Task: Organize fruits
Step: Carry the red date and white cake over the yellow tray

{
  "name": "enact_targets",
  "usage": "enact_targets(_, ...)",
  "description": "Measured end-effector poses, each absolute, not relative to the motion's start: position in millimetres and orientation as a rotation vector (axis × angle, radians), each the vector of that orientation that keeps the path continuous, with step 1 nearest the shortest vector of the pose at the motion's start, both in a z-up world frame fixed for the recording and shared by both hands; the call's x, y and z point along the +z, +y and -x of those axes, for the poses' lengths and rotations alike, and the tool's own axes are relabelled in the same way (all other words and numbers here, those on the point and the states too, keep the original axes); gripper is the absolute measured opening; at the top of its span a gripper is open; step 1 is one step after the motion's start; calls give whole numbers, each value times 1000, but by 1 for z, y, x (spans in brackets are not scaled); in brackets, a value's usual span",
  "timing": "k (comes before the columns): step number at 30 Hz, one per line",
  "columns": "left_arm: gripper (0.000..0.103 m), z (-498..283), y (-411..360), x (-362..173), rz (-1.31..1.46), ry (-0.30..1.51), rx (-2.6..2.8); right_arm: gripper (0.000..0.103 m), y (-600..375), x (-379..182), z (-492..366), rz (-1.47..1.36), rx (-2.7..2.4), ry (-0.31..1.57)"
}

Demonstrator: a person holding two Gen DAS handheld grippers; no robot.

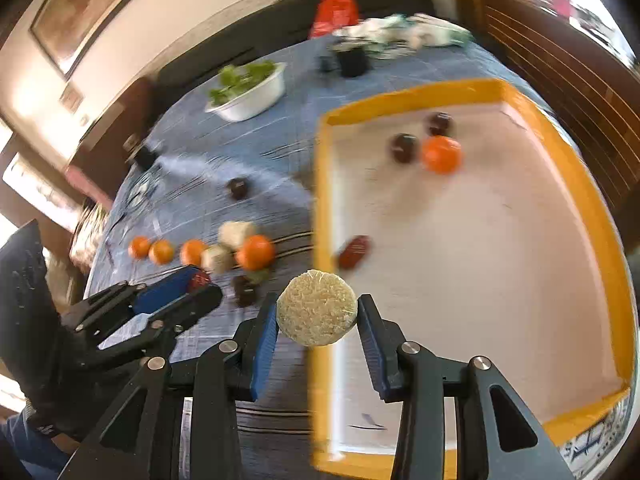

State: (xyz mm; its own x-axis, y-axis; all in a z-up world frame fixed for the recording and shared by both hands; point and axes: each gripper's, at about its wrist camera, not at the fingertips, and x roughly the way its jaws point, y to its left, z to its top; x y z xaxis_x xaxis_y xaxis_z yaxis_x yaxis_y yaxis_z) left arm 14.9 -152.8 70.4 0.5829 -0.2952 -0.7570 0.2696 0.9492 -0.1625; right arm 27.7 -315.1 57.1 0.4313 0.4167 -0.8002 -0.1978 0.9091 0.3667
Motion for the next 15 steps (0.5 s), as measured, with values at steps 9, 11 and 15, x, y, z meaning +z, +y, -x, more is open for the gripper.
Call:
enact_targets(9, 26, -50, -208, 76, 41, 905, -437, 43, -375, 44, -37, -318, 234, 1088)
enact_targets(11, 26, -59, -222, 70, 41, 924, -456, 43, -384, 41, -40, -324, 210, 1097)
enact_targets(15, 26, -75, -246, 60, 39, 961, -486, 43, -403, 36, -45, -338, 180, 1110)
